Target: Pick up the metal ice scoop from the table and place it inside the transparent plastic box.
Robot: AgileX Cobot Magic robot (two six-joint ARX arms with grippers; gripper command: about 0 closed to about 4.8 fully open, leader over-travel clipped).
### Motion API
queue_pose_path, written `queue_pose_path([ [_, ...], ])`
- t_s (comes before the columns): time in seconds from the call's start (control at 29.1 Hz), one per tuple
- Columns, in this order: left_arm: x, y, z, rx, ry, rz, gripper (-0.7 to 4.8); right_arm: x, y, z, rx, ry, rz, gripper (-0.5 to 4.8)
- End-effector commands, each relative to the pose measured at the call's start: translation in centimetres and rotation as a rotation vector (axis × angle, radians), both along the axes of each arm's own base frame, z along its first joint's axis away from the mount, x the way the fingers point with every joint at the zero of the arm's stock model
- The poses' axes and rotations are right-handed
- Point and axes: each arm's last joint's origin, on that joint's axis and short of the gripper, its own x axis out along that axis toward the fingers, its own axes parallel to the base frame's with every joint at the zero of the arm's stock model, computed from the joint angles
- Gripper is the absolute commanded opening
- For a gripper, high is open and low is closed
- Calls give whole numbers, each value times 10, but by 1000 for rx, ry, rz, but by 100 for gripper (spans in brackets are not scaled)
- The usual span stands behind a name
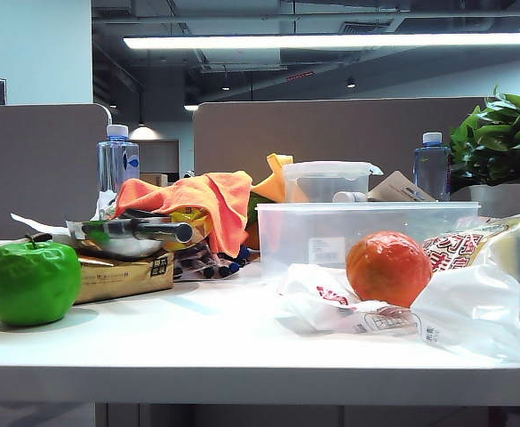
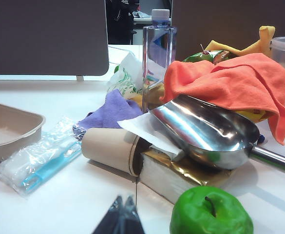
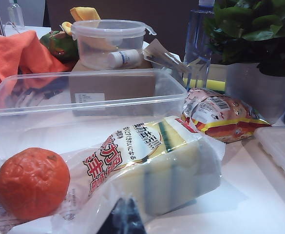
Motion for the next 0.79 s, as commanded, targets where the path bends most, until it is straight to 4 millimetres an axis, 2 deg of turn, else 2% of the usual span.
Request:
queue_pose_path([
  [0.03, 0, 0, 2, 3, -15, -3, -5, 0, 0, 2, 6, -17, 0, -1],
  [0.27, 0, 0, 2, -12, -15, -4, -5, 0, 1, 2, 6, -17, 10, -1],
  [0.48, -1, -5, 6, -250, -13, -182, -2, -7, 18, 2, 7, -16, 197, -1],
  [0.55, -2, -6, 10, -376, -18, -241, -1, -10, 24, 2, 8, -17, 269, -1],
  [0.58, -3, -6, 14, -451, -15, -252, -1, -12, 28, 2, 8, -16, 316, -1],
  [0.79, -9, -6, 41, -597, -27, -279, -2, -19, 38, 2, 9, -16, 436, -1],
])
